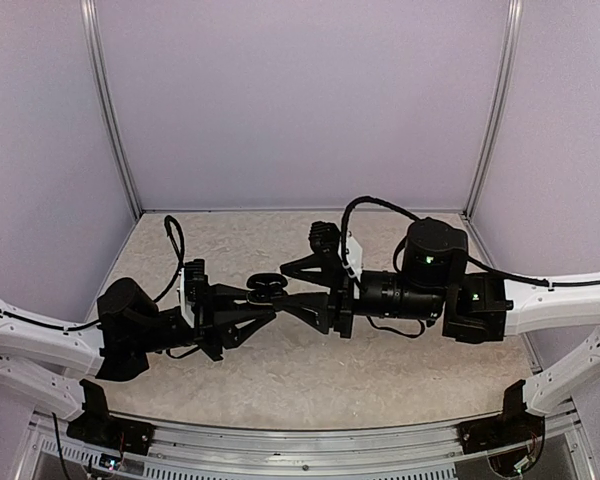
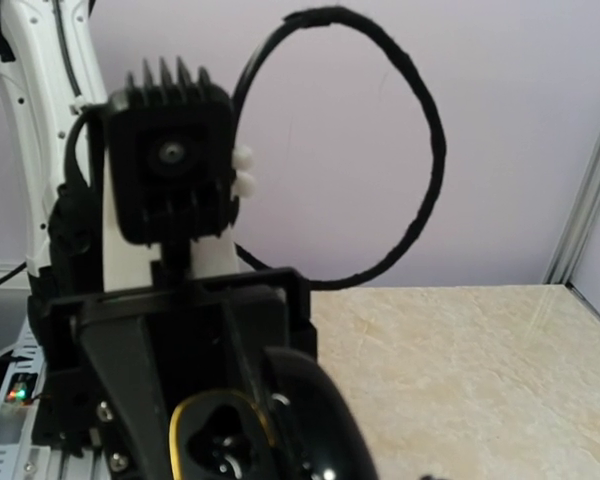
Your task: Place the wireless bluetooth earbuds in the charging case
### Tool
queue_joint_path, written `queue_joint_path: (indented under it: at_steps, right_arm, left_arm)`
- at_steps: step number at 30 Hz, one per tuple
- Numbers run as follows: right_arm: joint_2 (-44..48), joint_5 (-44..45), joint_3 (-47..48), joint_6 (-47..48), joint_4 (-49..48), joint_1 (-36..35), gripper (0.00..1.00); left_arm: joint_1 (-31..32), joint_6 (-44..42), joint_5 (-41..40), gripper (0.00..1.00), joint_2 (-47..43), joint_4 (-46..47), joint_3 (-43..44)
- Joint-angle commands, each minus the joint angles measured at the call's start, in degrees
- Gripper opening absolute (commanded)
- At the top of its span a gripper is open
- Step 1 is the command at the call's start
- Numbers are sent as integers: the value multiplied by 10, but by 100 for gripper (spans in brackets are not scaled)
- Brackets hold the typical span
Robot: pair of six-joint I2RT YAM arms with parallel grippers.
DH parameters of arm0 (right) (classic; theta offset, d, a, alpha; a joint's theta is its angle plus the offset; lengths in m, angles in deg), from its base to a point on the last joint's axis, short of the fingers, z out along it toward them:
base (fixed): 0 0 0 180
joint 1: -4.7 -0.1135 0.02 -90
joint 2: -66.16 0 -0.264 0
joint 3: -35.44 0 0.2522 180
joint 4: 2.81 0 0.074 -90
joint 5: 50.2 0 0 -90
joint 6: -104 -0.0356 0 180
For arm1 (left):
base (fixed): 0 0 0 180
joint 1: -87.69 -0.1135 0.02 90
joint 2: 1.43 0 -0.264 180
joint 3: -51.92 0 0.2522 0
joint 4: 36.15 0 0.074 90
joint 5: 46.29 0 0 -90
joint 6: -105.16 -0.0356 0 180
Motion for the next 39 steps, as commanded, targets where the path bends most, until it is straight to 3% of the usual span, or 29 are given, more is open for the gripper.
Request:
queue_joint_path:
  at_steps: [1, 14, 26, 34, 39]
  right_arm:
    - [-12, 19, 16, -8, 11, 4, 51]
    - [19, -73, -4, 10, 7, 3, 61]
    - [64, -74, -12, -7, 21, 31, 66]
    - [61, -62, -9, -94, 93, 143, 68]
    - [17, 20, -11, -130, 167, 196, 63]
  left_arm:
    - [5, -6, 7, 0, -3, 17, 19]
    - [4, -3, 6, 0, -5, 14, 15]
    - [4, -1, 4, 0, 2, 11, 16]
    - [1, 3, -26, 0, -1, -3, 12]
    - [-2, 18, -74, 0, -10, -17, 2]
